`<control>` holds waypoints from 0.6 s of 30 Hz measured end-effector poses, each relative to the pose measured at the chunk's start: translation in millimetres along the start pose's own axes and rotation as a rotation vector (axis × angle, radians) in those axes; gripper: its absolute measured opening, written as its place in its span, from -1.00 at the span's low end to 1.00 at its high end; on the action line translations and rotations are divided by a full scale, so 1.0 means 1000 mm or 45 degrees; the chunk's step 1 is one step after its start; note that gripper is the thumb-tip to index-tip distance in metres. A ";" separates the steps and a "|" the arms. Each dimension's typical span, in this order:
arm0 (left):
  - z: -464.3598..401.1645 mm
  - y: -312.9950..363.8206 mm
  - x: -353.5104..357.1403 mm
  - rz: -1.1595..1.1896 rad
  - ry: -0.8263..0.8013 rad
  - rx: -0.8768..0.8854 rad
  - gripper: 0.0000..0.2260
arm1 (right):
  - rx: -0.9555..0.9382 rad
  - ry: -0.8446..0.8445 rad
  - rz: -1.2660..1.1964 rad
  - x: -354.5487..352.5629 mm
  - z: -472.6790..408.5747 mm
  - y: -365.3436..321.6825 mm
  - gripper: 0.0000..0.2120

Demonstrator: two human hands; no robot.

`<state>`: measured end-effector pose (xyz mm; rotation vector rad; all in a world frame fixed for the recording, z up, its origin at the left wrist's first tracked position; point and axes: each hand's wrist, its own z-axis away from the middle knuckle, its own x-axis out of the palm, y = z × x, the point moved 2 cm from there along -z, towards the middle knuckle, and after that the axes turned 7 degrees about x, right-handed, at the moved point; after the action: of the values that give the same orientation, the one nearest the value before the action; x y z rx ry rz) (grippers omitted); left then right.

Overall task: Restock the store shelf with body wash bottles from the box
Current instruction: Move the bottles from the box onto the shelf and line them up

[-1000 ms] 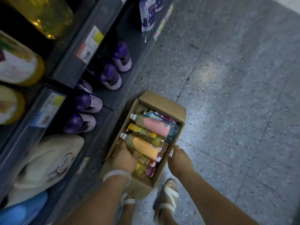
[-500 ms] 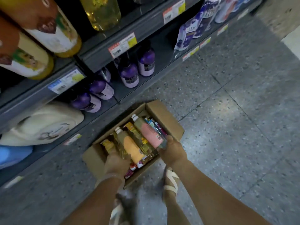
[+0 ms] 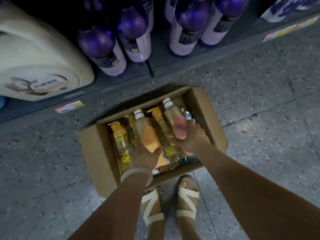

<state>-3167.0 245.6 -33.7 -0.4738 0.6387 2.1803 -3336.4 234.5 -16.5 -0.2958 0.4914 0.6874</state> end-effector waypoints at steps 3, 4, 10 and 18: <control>-0.027 0.004 0.014 0.113 0.071 -0.089 -0.21 | 0.010 0.033 -0.039 0.013 -0.030 -0.001 0.01; -0.034 0.004 0.018 0.142 0.097 -0.111 -0.19 | 0.009 0.039 -0.020 0.017 -0.037 -0.001 0.04; -0.058 0.005 0.032 0.236 0.131 -0.292 -0.04 | 0.095 0.064 0.084 0.029 -0.070 -0.001 0.16; -0.081 -0.007 0.031 0.286 0.059 -0.387 0.02 | 0.128 0.063 -0.085 0.029 -0.079 0.004 0.02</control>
<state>-3171.1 220.5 -117.1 -0.6379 0.3996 2.5012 -3345.7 219.7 -98.5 -0.2343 0.5587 0.5894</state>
